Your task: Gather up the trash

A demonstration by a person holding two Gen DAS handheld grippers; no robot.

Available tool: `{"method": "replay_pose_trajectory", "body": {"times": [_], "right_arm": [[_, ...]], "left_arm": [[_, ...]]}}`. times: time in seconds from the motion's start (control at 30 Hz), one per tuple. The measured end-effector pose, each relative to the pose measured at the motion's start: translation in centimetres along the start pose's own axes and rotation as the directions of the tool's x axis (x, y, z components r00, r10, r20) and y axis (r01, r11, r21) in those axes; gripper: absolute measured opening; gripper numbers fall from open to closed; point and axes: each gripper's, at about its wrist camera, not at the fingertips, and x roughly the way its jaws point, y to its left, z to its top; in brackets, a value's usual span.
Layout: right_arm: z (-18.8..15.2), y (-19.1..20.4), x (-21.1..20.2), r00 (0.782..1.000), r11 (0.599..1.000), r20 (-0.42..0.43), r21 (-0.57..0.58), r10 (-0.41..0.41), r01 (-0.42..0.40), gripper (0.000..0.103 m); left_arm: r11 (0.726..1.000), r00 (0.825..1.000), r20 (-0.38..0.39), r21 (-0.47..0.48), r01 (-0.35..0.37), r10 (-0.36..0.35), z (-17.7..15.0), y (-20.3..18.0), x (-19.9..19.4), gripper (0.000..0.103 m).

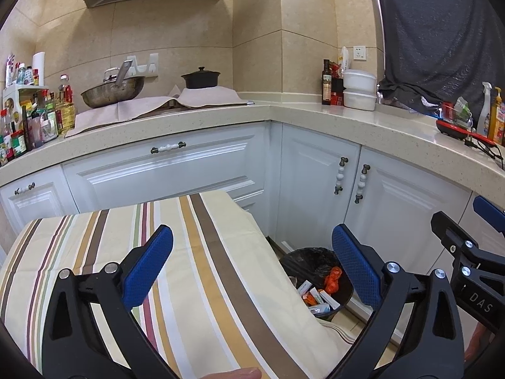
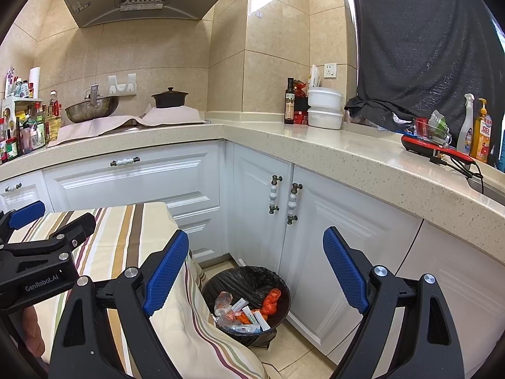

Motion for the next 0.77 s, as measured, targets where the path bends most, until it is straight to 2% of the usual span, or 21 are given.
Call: {"method": "replay_pose_trajectory", "body": {"times": [0.13,0.37,0.5,0.63,0.77], "right_arm": [[-0.2,0.0,0.1,1.0,1.0,-0.003,0.001,0.0,0.0,0.084],[-0.3,0.0,0.4,1.0,1.0,-0.007,0.006,-0.002,0.002,0.084],[-0.3,0.3,0.7,1.0,1.0,-0.013,0.002,0.008,-0.008,0.084],[-0.3,0.9,1.6,0.999,0.999,-0.03,0.0,0.032,-0.032,0.085],[-0.3,2.5,3.8,0.992,0.994,-0.059,0.003,0.112,-0.112,0.085]], "left_arm": [[1.0,0.999,-0.019,-0.005,0.028,-0.028,-0.1,-0.1,0.4,0.098],[0.999,0.999,0.011,-0.021,0.032,-0.032,-0.1,0.0,0.2,0.098],[0.999,0.999,-0.015,-0.022,0.028,-0.028,0.1,0.2,0.8,0.098],[0.999,0.998,-0.057,-0.02,-0.028,0.027,0.0,1.4,2.1,0.098],[0.993,0.984,-0.142,-0.041,-0.11,0.103,-0.9,5.5,4.9,0.098]]}}
